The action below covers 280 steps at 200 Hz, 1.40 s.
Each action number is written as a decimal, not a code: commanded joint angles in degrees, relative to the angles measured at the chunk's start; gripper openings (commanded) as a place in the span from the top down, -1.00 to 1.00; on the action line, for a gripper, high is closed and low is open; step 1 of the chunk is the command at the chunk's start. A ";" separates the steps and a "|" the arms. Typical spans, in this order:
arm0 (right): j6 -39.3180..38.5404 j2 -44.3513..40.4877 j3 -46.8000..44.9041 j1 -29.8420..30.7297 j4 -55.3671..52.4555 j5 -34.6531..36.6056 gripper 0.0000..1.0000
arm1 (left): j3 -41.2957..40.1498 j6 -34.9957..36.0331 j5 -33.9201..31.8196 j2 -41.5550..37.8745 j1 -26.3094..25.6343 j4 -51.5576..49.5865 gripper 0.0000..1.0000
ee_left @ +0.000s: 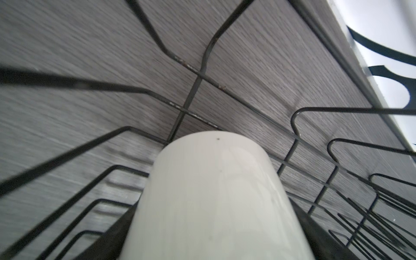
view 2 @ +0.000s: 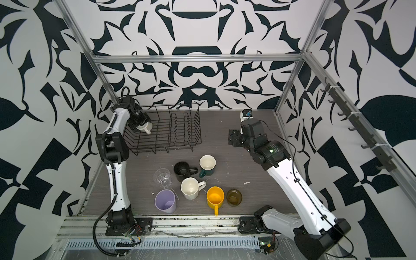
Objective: Load cups into a dish rack
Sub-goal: Place the cup upside down at the dish rack.
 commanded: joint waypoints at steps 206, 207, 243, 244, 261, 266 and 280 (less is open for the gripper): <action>0.62 0.14 -0.45 -0.37 -0.12 -1.30 -0.70 | -0.25 -1.67 4.42 -4.01 0.15 3.49 -0.98; 0.62 0.14 -0.45 -0.37 -0.12 -1.30 -0.70 | -0.21 -1.67 4.42 -4.04 0.16 3.46 -0.98; 0.56 0.67 -0.24 -0.43 -0.12 -1.46 -0.70 | -1.58 -1.40 3.54 -6.29 0.12 5.08 -0.98; 0.56 0.67 -0.24 -0.43 -0.12 -1.46 -0.70 | -1.58 -1.40 3.58 -6.32 0.15 5.13 -0.99; 0.55 0.85 -0.10 -0.49 -0.12 -1.40 -0.69 | -1.41 -1.45 3.94 -6.53 0.13 5.13 -0.98; 0.61 0.85 -0.10 -0.49 -0.12 -1.45 -0.70 | -1.24 -1.44 3.98 -6.54 0.10 5.11 -0.98; 0.60 0.94 -0.10 -0.51 -0.10 -3.63 -0.70 | -0.82 -1.49 4.13 -6.20 0.14 4.83 -0.99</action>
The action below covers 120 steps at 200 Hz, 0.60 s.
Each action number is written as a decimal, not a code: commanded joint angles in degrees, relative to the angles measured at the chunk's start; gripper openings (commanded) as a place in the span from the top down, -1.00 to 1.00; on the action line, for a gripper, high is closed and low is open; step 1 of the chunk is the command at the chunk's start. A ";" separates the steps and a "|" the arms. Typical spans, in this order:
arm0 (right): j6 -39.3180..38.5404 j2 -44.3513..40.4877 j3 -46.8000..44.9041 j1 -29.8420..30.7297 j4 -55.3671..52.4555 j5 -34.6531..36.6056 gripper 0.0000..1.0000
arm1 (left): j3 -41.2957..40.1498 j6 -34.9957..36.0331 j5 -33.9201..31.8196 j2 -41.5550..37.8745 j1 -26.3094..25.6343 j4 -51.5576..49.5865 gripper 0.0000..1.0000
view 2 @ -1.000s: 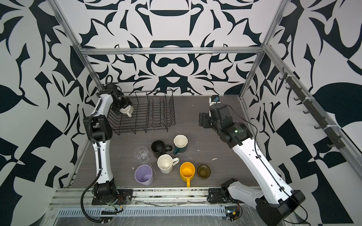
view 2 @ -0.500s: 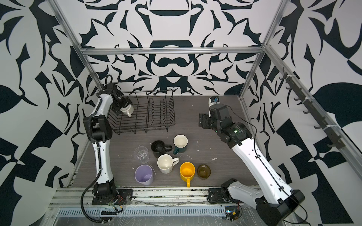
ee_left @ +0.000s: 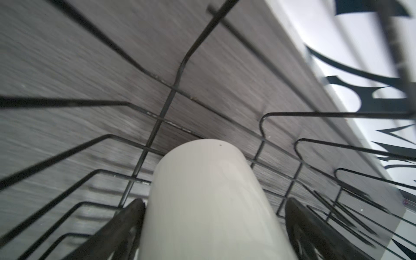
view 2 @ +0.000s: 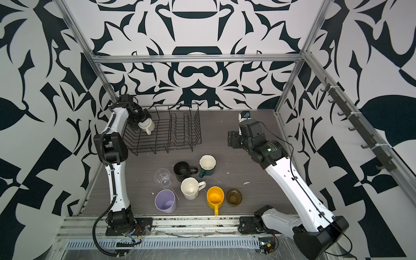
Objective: Load cups into a dish rack
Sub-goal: Place the cup upside down at the dish rack.
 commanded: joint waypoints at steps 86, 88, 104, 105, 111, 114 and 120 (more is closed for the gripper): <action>0.34 1.31 0.62 -0.29 0.54 -3.51 -0.69 | -0.69 -0.62 2.75 -6.88 0.17 1.98 -0.99; 0.33 1.31 0.66 -0.29 0.54 -3.59 -0.69 | -0.89 -0.62 2.75 -7.23 0.13 2.16 -0.99; 0.35 2.06 1.03 -0.29 -0.28 -3.79 -0.66 | -3.40 -0.45 2.97 -10.60 0.08 3.77 -0.99; 0.38 2.10 1.05 -0.29 -0.31 -3.79 -0.66 | -3.60 -0.44 2.94 -10.80 0.13 3.89 -0.98; 0.25 2.50 1.27 -0.30 -0.65 -4.03 -0.65 | -4.53 -0.31 3.00 -12.36 0.17 4.51 -0.99; 0.30 2.68 1.36 -0.29 -0.95 -4.18 -0.65 | -4.98 -0.21 2.93 -13.05 0.17 4.76 -0.99; 0.24 3.06 1.56 -0.30 -1.38 -4.53 -0.63 | -5.98 -0.03 2.98 -14.75 0.12 5.42 -0.98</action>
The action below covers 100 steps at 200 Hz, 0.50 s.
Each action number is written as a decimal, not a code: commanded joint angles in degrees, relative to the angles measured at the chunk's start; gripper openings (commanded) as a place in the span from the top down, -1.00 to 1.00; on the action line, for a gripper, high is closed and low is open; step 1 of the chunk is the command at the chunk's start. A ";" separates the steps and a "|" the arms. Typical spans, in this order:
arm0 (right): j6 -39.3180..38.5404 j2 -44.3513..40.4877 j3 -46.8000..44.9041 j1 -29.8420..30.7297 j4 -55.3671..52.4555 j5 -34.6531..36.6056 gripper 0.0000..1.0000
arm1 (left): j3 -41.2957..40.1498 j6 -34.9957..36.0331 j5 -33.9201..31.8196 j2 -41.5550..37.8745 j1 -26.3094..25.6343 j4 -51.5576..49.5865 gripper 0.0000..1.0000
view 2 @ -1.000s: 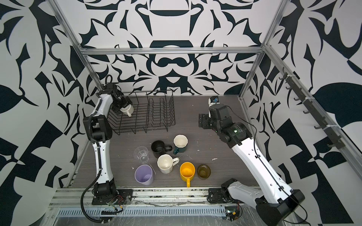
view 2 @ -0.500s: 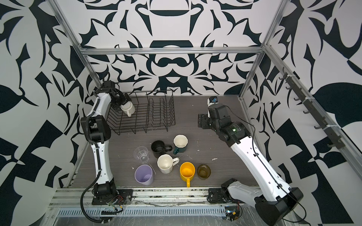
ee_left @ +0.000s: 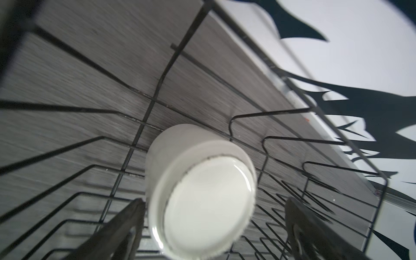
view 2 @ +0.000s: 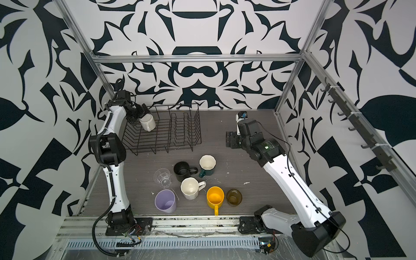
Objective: Load cups into a dish rack
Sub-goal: Place the cup upside down at the dish rack.
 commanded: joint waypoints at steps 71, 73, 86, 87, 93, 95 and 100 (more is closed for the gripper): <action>2.39 4.05 0.67 1.57 -4.04 -6.45 -0.46 | -24.84 3.86 6.04 -34.79 0.31 24.15 -0.98; 2.46 4.09 0.63 1.69 -4.07 -6.48 -0.46 | -26.04 3.83 6.54 -35.52 0.34 25.54 -0.98; 3.03 4.21 0.29 2.76 -4.42 -6.61 -0.45 | -34.30 2.94 11.32 -41.37 0.60 36.62 -0.99; 3.06 4.24 0.24 2.86 -4.47 -6.60 -0.45 | -35.13 2.76 11.52 -41.82 0.65 37.38 -0.99; 3.23 4.39 -0.01 3.34 -4.58 -6.58 -0.44 | -38.94 1.58 11.66 -44.22 0.66 42.40 -0.98; 3.33 4.44 -0.11 3.41 -4.64 -6.58 -0.44 | -40.12 1.15 11.66 -44.95 0.63 43.68 -0.99; 3.44 4.51 -0.29 3.88 -4.73 -6.55 -0.42 | -42.52 0.36 11.83 -46.63 0.61 46.79 -0.99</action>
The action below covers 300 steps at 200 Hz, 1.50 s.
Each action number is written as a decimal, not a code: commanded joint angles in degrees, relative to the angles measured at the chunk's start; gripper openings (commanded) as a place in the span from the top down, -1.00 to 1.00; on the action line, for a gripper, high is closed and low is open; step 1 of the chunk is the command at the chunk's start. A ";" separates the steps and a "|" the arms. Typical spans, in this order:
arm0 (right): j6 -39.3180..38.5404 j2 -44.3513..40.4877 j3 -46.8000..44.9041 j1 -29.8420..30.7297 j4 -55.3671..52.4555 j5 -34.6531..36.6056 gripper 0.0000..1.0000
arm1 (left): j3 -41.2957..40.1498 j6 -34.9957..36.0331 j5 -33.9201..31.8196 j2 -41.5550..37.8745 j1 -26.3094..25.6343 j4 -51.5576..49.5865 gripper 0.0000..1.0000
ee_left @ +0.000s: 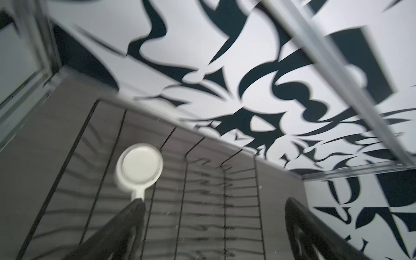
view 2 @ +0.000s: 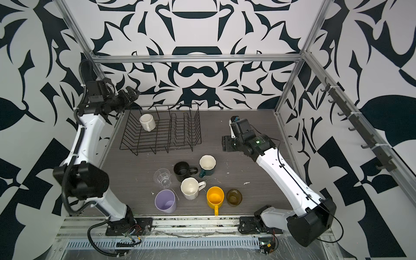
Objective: Load cups into a dish rack
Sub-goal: Place the cup upside down at the dish rack, then pick up the cup from the center of the table.
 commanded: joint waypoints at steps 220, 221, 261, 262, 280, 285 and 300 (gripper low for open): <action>6.19 13.07 -5.89 10.21 5.48 1.10 -0.10 | -37.53 6.62 12.39 -32.08 0.91 25.53 -1.00; 6.08 13.16 -5.86 10.19 5.54 1.08 -0.09 | -37.58 6.68 12.41 -32.11 0.94 25.54 -1.00; 1.31 17.42 -3.63 10.23 6.79 0.81 -0.02 | -37.98 7.08 14.05 -32.53 0.96 25.89 -0.99; 1.18 17.57 -3.59 10.25 6.80 0.80 -0.01 | -37.98 7.10 14.12 -32.52 0.92 25.90 -0.99; -0.41 19.60 -2.40 10.20 6.88 1.04 0.08 | -37.89 7.02 14.54 -32.38 0.90 25.77 -0.99; -0.67 20.14 -2.18 10.18 6.97 1.12 0.10 | -37.89 7.05 14.63 -32.41 0.95 25.72 -0.99; -1.25 21.68 -1.48 10.22 7.04 1.23 0.17 | -37.98 7.11 14.73 -32.42 0.95 25.72 -0.99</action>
